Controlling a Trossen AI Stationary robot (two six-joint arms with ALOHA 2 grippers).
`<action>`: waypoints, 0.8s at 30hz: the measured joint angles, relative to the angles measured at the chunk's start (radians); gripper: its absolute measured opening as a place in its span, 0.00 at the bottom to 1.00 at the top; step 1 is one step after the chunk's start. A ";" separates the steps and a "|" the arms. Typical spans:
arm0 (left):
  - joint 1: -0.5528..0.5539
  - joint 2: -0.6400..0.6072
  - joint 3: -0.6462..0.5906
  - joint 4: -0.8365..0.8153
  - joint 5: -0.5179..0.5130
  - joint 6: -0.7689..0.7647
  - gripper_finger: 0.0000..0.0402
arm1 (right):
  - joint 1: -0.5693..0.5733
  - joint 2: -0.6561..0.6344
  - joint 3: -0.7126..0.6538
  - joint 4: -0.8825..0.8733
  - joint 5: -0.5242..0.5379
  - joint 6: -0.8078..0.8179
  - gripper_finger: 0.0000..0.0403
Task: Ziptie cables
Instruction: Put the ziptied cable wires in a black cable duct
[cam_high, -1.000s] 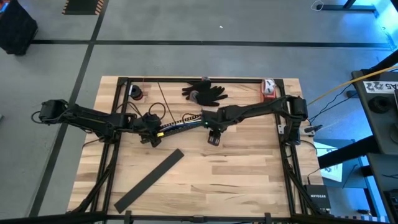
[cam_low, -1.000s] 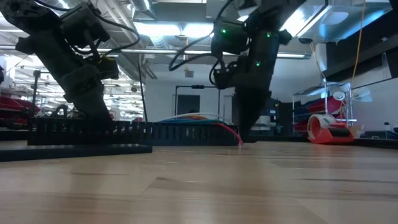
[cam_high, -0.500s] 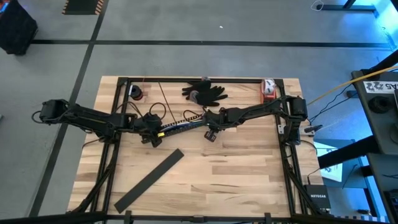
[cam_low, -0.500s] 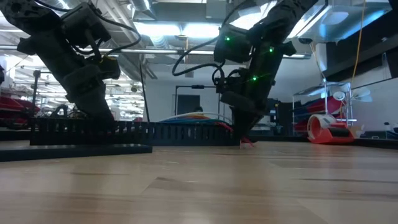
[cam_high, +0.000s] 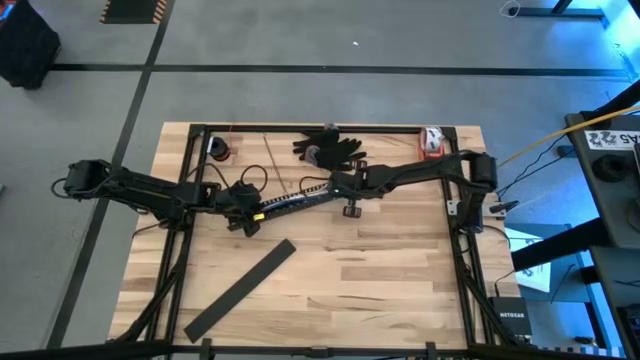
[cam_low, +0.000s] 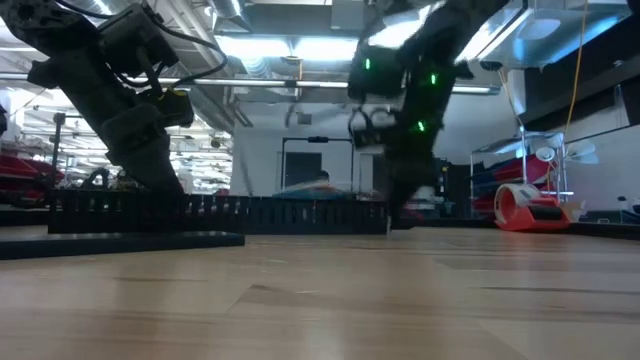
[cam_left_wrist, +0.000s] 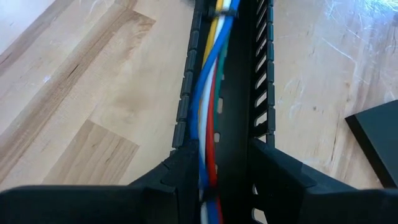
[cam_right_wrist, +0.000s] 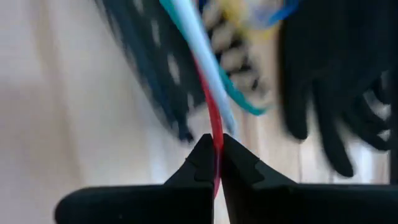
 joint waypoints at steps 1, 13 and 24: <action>0.000 0.000 0.000 0.000 0.001 0.000 0.33 | -0.011 0.012 -0.009 -0.002 0.000 -0.020 0.02; 0.000 -0.001 0.001 -0.003 0.007 0.003 0.33 | -0.043 0.060 -0.072 0.105 -0.050 -0.043 0.05; 0.000 -0.001 0.001 -0.004 0.008 -0.005 0.33 | -0.072 -0.062 -0.020 -0.057 -0.108 -0.107 0.37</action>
